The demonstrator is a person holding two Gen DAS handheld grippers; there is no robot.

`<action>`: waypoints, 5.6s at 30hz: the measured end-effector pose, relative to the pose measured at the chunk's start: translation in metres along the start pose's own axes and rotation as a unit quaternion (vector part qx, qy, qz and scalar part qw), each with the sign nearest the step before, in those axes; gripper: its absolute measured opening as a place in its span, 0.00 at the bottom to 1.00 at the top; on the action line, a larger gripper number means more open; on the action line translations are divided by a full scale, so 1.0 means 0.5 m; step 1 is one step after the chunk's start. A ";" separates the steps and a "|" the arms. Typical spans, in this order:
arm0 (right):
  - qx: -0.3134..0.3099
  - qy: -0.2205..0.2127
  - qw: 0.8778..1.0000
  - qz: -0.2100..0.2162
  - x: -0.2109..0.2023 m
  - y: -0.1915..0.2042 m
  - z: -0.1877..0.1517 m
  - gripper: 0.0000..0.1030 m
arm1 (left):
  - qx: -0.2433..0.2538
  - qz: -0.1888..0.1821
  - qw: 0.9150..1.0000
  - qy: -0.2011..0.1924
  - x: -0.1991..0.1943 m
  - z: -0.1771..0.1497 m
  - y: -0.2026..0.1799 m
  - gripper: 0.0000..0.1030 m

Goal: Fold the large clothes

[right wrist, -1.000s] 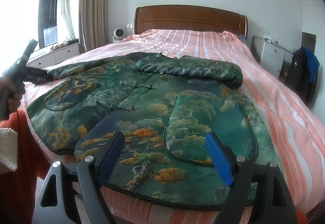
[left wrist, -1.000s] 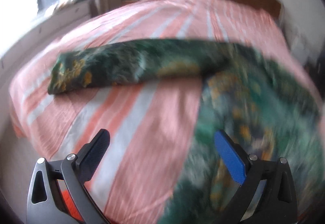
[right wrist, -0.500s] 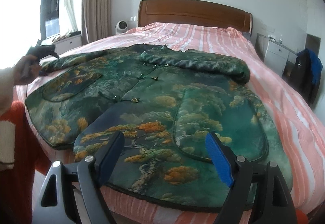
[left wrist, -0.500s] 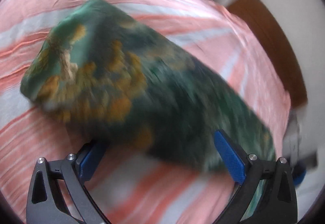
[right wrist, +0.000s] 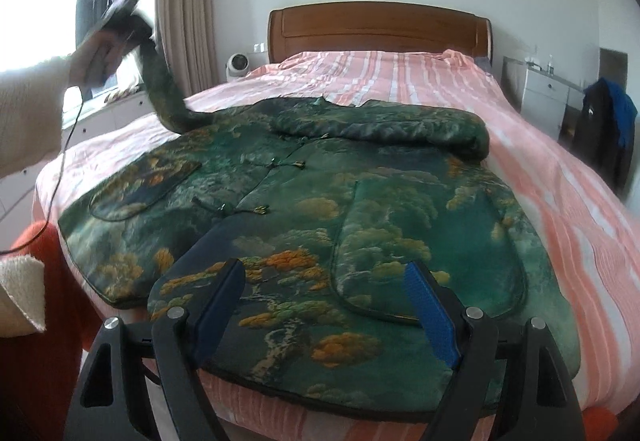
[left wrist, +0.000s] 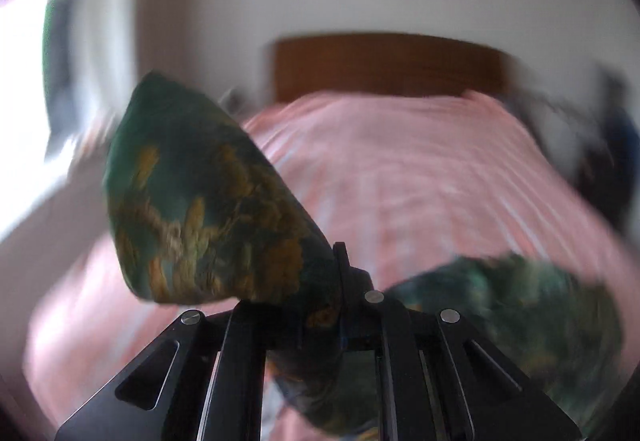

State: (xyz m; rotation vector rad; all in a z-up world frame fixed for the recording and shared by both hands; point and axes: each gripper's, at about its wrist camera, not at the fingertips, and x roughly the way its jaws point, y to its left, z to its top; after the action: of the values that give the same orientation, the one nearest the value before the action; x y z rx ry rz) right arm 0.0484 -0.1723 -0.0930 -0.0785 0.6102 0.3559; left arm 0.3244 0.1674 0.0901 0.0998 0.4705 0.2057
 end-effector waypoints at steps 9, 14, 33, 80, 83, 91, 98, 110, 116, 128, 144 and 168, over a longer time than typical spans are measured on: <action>0.036 -0.013 0.999 -0.001 -0.021 -0.039 0.004 0.79 | 0.308 -0.114 0.944 0.021 0.043 -0.197 -0.573 0.21; 0.050 -0.015 0.999 -0.001 -0.026 -0.056 0.004 0.79 | 0.367 -0.104 0.921 0.075 0.053 -0.340 -0.614 0.73; 0.071 -0.003 0.997 0.004 -0.012 -0.073 0.002 0.79 | 0.035 0.145 0.952 0.267 0.327 -0.296 -0.110 0.86; 0.073 -0.025 0.997 0.019 -0.025 -0.073 0.012 0.79 | 0.234 0.441 0.866 -0.001 -0.318 -0.155 0.232 1.00; 0.069 -0.028 0.997 0.013 -0.028 -0.069 0.013 0.79 | 0.162 0.272 0.944 0.090 -0.297 -0.248 0.197 1.00; 0.047 -0.040 0.998 -0.028 -0.048 -0.057 0.007 0.79 | -0.034 -0.019 0.992 0.119 -0.251 -0.462 -0.020 1.00; 0.034 -0.022 0.997 -0.059 -0.032 -0.038 0.002 0.80 | -0.098 -0.072 0.986 0.114 -0.264 -0.487 -0.045 0.99; -0.011 -0.011 0.999 -0.043 -0.010 0.010 -0.006 0.80 | -0.108 -0.030 0.987 0.118 -0.274 -0.528 -0.008 0.99; 0.007 -0.011 0.999 -0.046 -0.009 -0.006 -0.005 0.80 | -0.091 -0.022 0.988 0.121 -0.271 -0.533 -0.026 0.99; 0.006 -0.010 0.999 -0.041 -0.002 -0.012 -0.002 0.80 | -0.097 -0.005 0.988 0.122 -0.272 -0.537 -0.015 0.99; 0.002 -0.006 0.999 -0.039 0.002 -0.003 -0.004 0.80 | -0.101 0.008 0.987 0.123 -0.272 -0.540 -0.008 0.99; 0.004 0.005 0.999 -0.037 0.018 -0.005 -0.007 0.80 | -0.106 0.025 0.984 0.139 -0.255 -0.548 0.006 0.99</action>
State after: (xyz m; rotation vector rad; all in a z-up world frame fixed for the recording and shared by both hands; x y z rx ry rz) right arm 0.0540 -0.1725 -0.1011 -0.0944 0.6164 0.2814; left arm 0.0869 0.1555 -0.0964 -0.1271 0.7220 0.3204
